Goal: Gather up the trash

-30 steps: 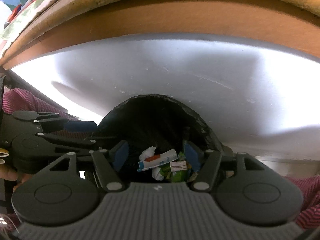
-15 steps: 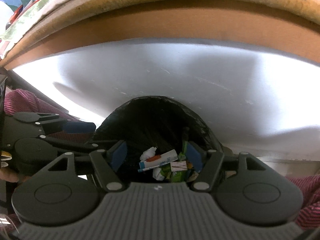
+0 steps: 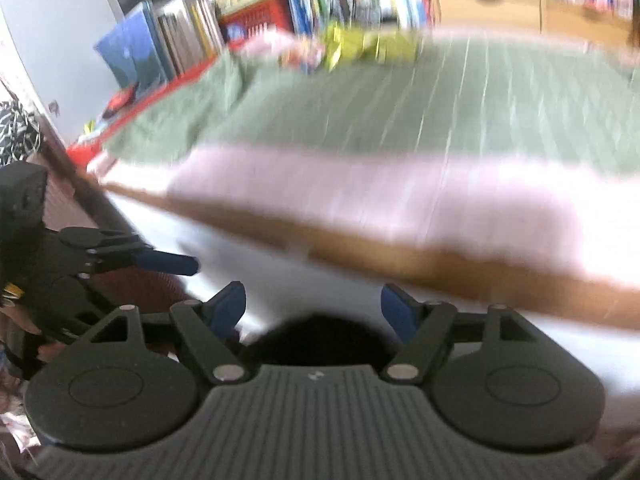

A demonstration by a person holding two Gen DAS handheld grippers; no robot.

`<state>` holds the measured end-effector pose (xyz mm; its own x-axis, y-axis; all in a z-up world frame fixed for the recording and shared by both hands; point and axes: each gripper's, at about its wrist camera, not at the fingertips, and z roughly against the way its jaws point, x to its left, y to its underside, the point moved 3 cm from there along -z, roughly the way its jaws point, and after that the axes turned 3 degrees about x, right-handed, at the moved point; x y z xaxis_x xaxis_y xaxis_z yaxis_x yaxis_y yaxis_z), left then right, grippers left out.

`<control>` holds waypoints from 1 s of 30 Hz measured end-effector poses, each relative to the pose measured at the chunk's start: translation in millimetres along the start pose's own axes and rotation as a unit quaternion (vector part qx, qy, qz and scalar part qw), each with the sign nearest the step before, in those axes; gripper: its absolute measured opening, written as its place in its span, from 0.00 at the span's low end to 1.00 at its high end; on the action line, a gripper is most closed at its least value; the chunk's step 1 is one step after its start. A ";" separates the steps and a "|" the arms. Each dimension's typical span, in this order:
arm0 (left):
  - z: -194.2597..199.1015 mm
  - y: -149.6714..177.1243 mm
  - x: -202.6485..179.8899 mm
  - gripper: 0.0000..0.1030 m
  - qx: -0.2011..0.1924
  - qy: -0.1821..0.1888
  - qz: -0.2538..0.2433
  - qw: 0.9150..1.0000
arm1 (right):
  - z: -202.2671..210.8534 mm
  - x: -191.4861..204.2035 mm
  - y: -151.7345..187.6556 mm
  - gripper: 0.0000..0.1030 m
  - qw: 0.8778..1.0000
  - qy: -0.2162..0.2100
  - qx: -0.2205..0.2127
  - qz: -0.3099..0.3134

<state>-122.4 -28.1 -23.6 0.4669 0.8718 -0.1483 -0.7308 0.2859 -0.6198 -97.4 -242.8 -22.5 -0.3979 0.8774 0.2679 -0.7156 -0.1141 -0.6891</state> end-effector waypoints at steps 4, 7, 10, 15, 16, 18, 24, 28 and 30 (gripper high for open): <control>19.0 -37.4 13.1 0.84 -0.053 -0.009 0.001 0.999 | 11.5 -12.4 -34.8 0.81 0.999 0.017 -0.046 -0.014; 25.2 -71.3 27.9 0.85 -0.095 -0.038 0.013 0.995 | 11.2 -20.8 -63.0 0.82 0.996 0.050 -0.067 -0.027; 26.3 -107.0 45.4 0.85 -0.128 -0.059 0.038 0.989 | 3.5 -28.9 -93.3 0.83 0.994 0.067 -0.078 -0.025; 3.0 -164.8 91.4 0.84 -0.148 -0.093 0.087 0.981 | -16.5 -35.6 -142.2 0.83 0.990 0.100 -0.095 -0.017; -2.7 -175.1 101.3 0.84 -0.154 -0.100 0.093 0.979 | -22.6 -40.3 -154.1 0.83 0.989 0.108 -0.095 -0.025; -14.5 -192.4 116.8 0.83 -0.161 -0.119 0.099 0.975 | -34.3 -50.3 -173.1 0.83 0.987 0.119 -0.102 -0.040; -73.1 -229.4 152.6 0.78 -0.140 -0.155 0.109 0.972 | -84.4 -86.8 -215.6 0.82 0.983 0.126 -0.098 -0.092; -108.7 -237.0 169.6 0.79 -0.148 -0.165 0.112 0.969 | -123.4 -103.1 -229.1 0.80 0.983 0.113 -0.087 -0.117; -120.1 -239.5 172.8 0.80 -0.148 -0.171 0.111 0.968 | -141.0 -108.8 -234.1 0.80 0.982 0.112 -0.084 -0.125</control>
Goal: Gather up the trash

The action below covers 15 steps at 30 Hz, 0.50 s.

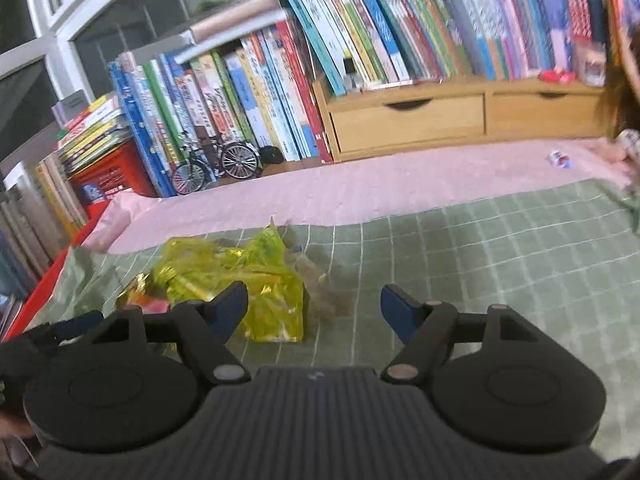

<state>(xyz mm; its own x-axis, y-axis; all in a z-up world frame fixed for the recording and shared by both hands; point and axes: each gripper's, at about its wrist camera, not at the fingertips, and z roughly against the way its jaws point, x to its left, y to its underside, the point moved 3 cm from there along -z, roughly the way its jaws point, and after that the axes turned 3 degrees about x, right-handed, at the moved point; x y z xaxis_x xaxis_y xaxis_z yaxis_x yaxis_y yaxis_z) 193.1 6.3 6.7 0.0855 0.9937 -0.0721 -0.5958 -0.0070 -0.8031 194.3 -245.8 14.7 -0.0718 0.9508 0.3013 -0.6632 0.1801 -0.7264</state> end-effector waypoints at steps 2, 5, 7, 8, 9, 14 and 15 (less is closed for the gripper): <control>-11.7 -0.1 -2.7 0.80 0.008 0.003 -0.001 1.000 | -17.5 -0.3 -2.2 0.79 1.000 0.001 0.002 -0.010; -29.8 -1.2 -4.7 0.72 0.023 0.004 -0.002 1.000 | -41.3 -1.5 -4.4 0.75 1.000 0.001 0.009 -0.029; -35.4 -1.2 -5.6 0.49 0.034 0.006 0.002 0.999 | -56.3 -3.8 -3.1 0.48 0.998 0.003 0.030 -0.047; -33.3 -1.1 -5.8 0.47 0.033 0.005 0.006 0.999 | -60.4 -4.8 -1.7 0.22 0.998 0.006 0.041 -0.052; -29.2 -1.2 -6.5 0.44 0.026 0.007 0.006 1.000 | -60.7 -4.9 0.0 0.20 0.998 0.007 0.045 -0.053; -4.2 -2.5 -13.5 0.43 0.006 0.027 -0.013 1.000 | -35.3 -3.8 5.4 0.19 0.999 -0.014 0.019 -0.035; 1.0 -2.7 -14.3 0.43 0.003 0.033 -0.009 0.999 | -29.8 -5.5 4.0 0.19 0.999 -0.018 0.016 -0.039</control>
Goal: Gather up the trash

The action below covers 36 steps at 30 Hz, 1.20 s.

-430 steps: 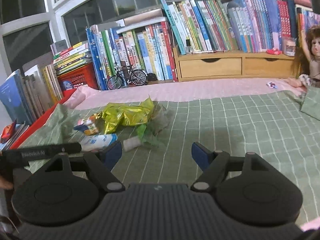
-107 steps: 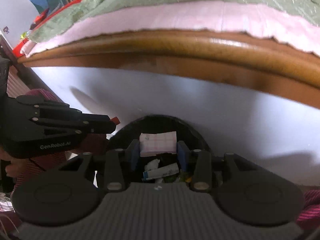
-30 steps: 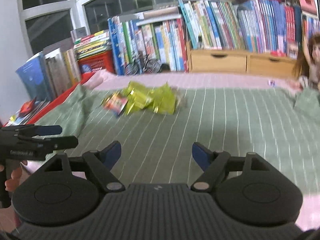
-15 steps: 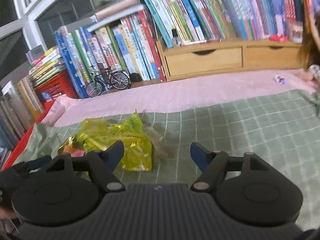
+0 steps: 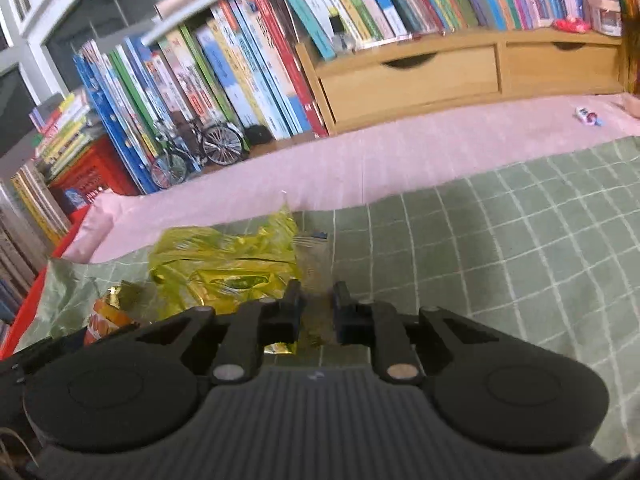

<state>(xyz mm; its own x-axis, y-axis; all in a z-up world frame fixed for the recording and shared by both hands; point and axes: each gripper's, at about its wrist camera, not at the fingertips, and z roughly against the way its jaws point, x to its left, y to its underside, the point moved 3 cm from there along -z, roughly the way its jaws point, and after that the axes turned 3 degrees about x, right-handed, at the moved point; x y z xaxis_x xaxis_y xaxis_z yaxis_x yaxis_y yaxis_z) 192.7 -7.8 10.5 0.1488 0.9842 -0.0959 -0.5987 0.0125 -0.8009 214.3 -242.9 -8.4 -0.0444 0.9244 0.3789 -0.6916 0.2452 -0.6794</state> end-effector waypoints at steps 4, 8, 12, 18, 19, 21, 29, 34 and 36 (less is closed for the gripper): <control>22.3 -1.5 -7.1 0.43 -0.013 0.020 0.006 1.000 | 24.5 -2.2 1.0 0.22 1.000 -0.017 -0.013 0.000; 45.0 -0.6 -17.5 0.43 -0.020 0.033 -0.002 0.999 | 43.0 -2.8 4.3 0.27 1.000 -0.018 -0.017 0.005; 67.0 2.3 -27.6 0.43 -0.024 0.051 -0.011 0.998 | 58.4 -9.9 12.0 0.26 1.000 -0.011 -0.022 0.008; 94.8 11.8 -42.9 0.43 -0.028 0.073 -0.031 0.996 | 76.4 -27.0 22.6 0.65 1.000 -0.009 -0.025 -0.006; 99.3 13.4 -45.3 0.43 -0.031 0.075 -0.035 0.996 | 78.6 -30.2 24.0 0.66 1.000 -0.003 -0.028 -0.010; 104.9 15.8 -48.5 0.43 -0.033 0.077 -0.043 0.996 | 81.2 -37.4 26.2 0.66 0.999 0.021 -0.032 -0.018; 114.4 25.1 -52.1 0.44 -0.024 0.086 -0.047 0.995 | 76.9 -60.5 38.9 0.66 0.995 0.101 -0.013 -0.007; 113.5 28.9 -54.0 0.44 -0.016 0.094 -0.043 0.995 | 66.7 -53.8 37.8 0.66 0.998 0.062 -0.012 -0.002; 113.2 30.0 -55.5 0.44 -0.014 0.095 -0.044 0.994 | 57.4 -51.1 35.8 0.66 0.998 0.061 -0.005 -0.007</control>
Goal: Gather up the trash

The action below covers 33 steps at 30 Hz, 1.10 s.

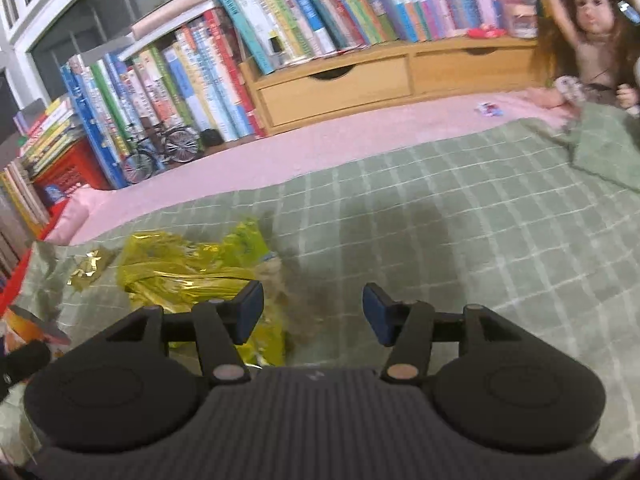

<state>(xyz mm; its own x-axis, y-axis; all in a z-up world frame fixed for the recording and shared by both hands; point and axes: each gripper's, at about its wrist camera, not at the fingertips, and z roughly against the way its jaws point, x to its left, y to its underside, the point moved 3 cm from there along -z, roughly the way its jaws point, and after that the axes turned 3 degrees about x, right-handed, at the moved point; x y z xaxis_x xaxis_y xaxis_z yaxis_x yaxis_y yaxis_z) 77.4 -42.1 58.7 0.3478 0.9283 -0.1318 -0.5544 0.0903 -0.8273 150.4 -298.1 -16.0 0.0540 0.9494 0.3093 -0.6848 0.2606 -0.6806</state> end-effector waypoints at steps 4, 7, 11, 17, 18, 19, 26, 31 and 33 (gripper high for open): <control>-0.3 2.9 -2.5 0.44 0.004 0.006 0.001 1.000 | -21.0 -9.6 -3.3 0.58 0.998 -0.004 0.013 -0.055; -0.5 4.6 -4.5 0.44 0.007 0.009 0.000 1.000 | -21.3 -16.0 -2.9 0.42 0.997 -0.010 0.012 -0.073; 0.6 6.1 -6.3 0.44 0.008 0.014 -0.001 1.000 | -10.7 -22.4 -1.8 0.37 0.998 -0.004 0.003 -0.068; 7.2 8.5 -13.6 0.44 0.007 0.026 -0.003 1.000 | 11.7 -31.5 3.1 0.34 0.997 -0.017 0.001 -0.076; 8.8 9.1 -15.1 0.43 0.007 0.028 -0.003 1.000 | 16.1 -30.5 4.7 0.34 0.997 -0.021 0.000 -0.074; 10.5 9.7 -16.5 0.44 0.007 0.030 -0.004 1.000 | 21.9 -29.1 7.2 0.34 0.997 -0.026 -0.001 -0.071; 30.0 21.8 -29.7 0.44 0.000 0.044 -0.005 0.999 | 62.9 -9.3 30.5 0.34 0.997 -0.060 -0.011 -0.037; 49.0 41.8 -43.6 0.44 -0.002 0.059 -0.011 0.998 | 88.5 6.1 64.3 0.34 0.996 -0.082 -0.020 -0.011; 57.0 50.0 -48.4 0.44 -0.001 0.063 -0.015 0.998 | 97.1 11.9 77.9 0.34 0.996 -0.088 -0.023 -0.001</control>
<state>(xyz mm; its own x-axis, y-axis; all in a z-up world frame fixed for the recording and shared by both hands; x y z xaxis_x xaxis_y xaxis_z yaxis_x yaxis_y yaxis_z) -10.3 -62.0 54.8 0.4568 0.8722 -0.1749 -0.5414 0.1165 -0.8326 27.2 -283.5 -0.9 -0.0751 0.9047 0.4194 -0.6511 0.2740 -0.7078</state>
